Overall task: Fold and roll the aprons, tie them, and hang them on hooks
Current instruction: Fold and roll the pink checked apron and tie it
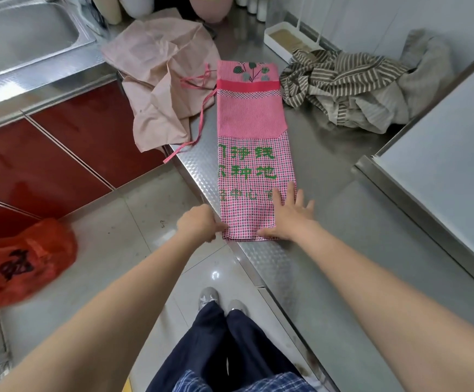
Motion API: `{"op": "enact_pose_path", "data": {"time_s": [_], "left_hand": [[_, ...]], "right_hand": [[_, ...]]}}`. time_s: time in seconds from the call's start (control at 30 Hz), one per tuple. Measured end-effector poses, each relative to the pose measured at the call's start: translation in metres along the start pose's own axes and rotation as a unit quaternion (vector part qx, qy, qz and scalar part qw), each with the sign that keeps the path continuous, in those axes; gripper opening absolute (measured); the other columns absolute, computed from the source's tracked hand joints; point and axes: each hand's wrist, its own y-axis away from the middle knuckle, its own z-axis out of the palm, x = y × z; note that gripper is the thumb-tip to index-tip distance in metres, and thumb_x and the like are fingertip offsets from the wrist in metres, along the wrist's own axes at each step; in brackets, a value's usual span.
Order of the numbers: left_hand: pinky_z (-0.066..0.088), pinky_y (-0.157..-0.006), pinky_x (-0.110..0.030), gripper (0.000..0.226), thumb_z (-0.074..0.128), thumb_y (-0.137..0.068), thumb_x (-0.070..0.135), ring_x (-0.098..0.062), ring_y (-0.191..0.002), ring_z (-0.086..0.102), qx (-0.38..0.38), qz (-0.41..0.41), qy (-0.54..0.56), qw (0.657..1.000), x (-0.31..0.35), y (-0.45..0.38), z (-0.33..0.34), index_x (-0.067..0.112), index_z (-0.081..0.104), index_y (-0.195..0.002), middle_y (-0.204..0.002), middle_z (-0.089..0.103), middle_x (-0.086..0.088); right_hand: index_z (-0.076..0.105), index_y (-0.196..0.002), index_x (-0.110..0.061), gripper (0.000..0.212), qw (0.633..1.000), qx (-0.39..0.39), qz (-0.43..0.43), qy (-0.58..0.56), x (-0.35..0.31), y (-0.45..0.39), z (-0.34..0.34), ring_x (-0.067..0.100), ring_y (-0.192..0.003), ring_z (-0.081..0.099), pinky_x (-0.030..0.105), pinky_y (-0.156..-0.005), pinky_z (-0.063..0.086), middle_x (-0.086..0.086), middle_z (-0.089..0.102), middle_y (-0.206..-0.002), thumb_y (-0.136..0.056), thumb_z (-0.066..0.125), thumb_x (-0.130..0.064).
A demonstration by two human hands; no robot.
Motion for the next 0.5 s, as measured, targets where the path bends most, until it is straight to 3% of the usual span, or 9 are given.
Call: {"op": "enact_pose_path", "data": {"time_s": [0.1,0.13,0.2,0.3,0.37,0.43,0.5], "left_hand": [[0.045,-0.082,-0.033,0.026,0.054,-0.091,0.029,-0.022,-0.104,0.053,0.187,0.138,-0.088,0.969,0.013,0.002,-0.002,0.010,0.049,-0.108,-0.111,0.055,-0.004],[0.040,-0.089,-0.031,0.028,0.049,-0.092,0.024,-0.022,-0.111,0.047,0.204,0.213,-0.126,0.947,0.016,0.003,-0.001,0.009,0.047,-0.116,-0.119,0.050,-0.005],[0.031,-0.105,-0.030,0.042,0.042,-0.093,0.024,-0.024,-0.124,0.037,0.167,0.329,-0.233,0.900,0.020,0.002,0.004,0.007,0.041,-0.132,-0.135,0.041,-0.009],[0.007,-0.119,-0.042,0.072,0.036,-0.095,0.042,-0.028,-0.145,0.005,0.051,0.308,-0.347,0.884,0.009,0.000,0.016,0.004,0.005,-0.149,-0.157,0.003,-0.014],[-0.003,-0.117,-0.048,0.079,0.035,-0.095,0.046,-0.031,-0.145,-0.006,0.050,0.288,-0.409,0.864,0.000,-0.001,0.024,0.007,-0.009,-0.149,-0.156,-0.011,-0.015],[-0.004,-0.115,-0.050,0.074,0.038,-0.097,0.035,-0.032,-0.145,0.000,0.076,0.277,-0.434,0.854,0.000,0.001,0.021,0.007,-0.006,-0.149,-0.157,-0.005,-0.017],[0.009,-0.116,-0.048,0.068,0.049,-0.094,0.024,-0.032,-0.142,0.021,0.124,0.290,-0.414,0.854,0.001,-0.003,0.020,0.000,0.014,-0.147,-0.153,0.018,-0.023]], "right_hand": [[0.008,-0.150,-0.019,0.083,0.985,0.112,-0.126,0.028,-0.001,0.000,0.001,0.031,-0.144,0.003,0.051,-0.114,0.011,0.009,0.001,-0.158,-0.088,0.049,-0.055],[0.014,-0.149,-0.019,0.072,0.976,0.121,-0.179,0.034,-0.002,0.000,0.002,0.027,-0.143,0.010,0.048,-0.114,0.016,0.006,0.009,-0.157,-0.092,0.046,-0.048],[0.016,-0.149,-0.016,0.067,0.968,0.099,-0.227,0.035,-0.005,0.002,0.007,0.023,-0.142,0.014,0.044,-0.113,0.021,0.003,0.013,-0.156,-0.094,0.043,-0.043],[-0.001,-0.151,-0.019,0.084,0.977,0.043,-0.197,0.068,-0.004,-0.001,0.016,0.024,-0.145,-0.002,0.054,-0.113,0.012,0.001,-0.009,-0.158,-0.089,0.037,-0.062],[-0.013,-0.149,-0.026,0.091,0.982,0.014,-0.170,0.083,0.000,-0.004,0.019,0.028,-0.144,-0.015,0.062,-0.111,0.005,-0.002,-0.023,-0.156,-0.085,0.034,-0.071],[-0.016,-0.148,-0.030,0.091,0.984,-0.003,-0.158,0.079,-0.001,-0.007,0.017,0.032,-0.143,-0.019,0.065,-0.109,0.003,-0.001,-0.027,-0.154,-0.084,0.034,-0.072],[-0.015,-0.147,-0.031,0.090,0.985,-0.006,-0.154,0.074,-0.004,-0.009,0.013,0.034,-0.142,-0.019,0.065,-0.109,0.006,0.000,-0.026,-0.154,-0.085,0.036,-0.070]]}}
